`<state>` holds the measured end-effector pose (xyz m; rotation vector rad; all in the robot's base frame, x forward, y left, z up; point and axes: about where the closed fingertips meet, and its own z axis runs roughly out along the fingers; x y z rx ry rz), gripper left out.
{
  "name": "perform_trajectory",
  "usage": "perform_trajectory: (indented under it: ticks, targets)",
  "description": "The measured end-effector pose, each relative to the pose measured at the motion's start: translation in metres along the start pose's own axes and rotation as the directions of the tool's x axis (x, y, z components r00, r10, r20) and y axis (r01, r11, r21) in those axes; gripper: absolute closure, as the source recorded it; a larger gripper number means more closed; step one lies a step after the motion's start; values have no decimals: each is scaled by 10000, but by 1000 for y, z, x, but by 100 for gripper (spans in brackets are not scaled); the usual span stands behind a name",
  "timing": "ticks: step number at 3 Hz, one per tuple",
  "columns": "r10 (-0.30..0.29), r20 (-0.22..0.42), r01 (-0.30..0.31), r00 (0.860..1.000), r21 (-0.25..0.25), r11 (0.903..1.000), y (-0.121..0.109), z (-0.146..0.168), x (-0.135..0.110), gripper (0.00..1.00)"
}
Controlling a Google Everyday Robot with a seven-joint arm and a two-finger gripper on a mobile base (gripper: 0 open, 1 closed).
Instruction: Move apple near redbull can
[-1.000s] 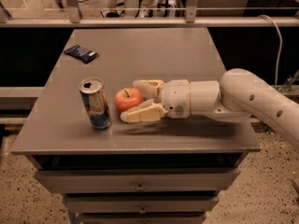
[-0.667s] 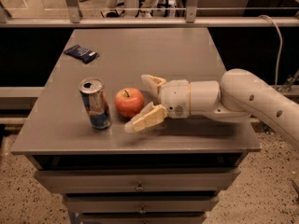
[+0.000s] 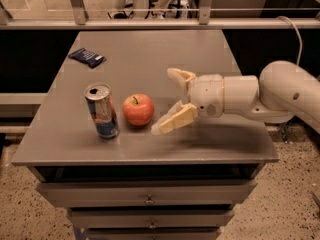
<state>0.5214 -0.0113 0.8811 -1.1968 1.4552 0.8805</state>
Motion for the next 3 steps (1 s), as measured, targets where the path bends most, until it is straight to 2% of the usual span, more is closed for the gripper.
perform_trajectory:
  ticks: [1,2,3]
  targets:
    - [-1067,-454,1105,9933,937,9894,-19,-63,-33,0]
    - [-2345,-706,2449,9695,2750,9297,-37,-144,-80,0]
    - [-2288,-698,2392,9710,2612,9352,-35,-138,-78,0]
